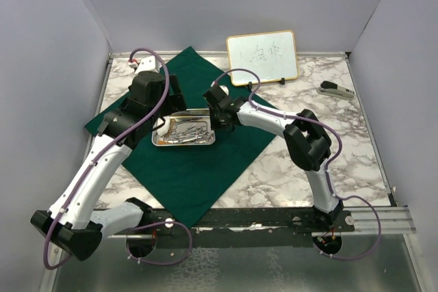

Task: Prepare the surgical pack
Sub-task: Place the container in the surgical kit.

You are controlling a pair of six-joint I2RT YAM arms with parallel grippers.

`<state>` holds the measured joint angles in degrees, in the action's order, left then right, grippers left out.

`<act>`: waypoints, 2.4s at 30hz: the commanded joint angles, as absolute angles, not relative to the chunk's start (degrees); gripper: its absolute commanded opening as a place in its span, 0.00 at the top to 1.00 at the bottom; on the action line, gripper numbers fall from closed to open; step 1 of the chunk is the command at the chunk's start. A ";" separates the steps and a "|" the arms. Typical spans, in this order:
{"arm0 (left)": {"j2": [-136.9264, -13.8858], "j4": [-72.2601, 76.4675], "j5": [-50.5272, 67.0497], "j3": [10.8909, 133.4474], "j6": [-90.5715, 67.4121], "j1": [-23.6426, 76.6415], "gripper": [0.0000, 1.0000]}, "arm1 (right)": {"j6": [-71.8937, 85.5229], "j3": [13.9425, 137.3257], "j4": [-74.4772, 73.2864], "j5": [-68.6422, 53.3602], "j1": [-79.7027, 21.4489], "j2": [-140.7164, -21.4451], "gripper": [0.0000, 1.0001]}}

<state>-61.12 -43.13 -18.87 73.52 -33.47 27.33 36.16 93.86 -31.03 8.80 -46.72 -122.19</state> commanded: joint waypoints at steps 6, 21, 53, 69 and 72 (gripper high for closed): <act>-66.32 -43.84 -13.72 77.34 -28.82 26.98 0.14 | 35.94 97.03 -32.33 10.82 -47.20 -124.28 0.83; -62.93 -43.05 -15.73 75.32 -29.22 26.99 0.14 | 28.45 94.59 -28.63 7.53 -47.29 -122.82 0.84; -63.29 -42.80 -14.76 74.88 -30.15 27.03 0.14 | 33.70 91.23 -29.52 4.50 -48.82 -119.76 0.78; -61.87 -43.20 -16.59 75.35 -29.33 26.98 0.14 | 26.69 87.98 -29.71 8.73 -48.68 -106.65 0.40; -61.00 -43.54 -18.52 75.75 -28.96 26.97 0.14 | 17.03 78.46 -25.33 7.43 -48.10 -96.91 0.38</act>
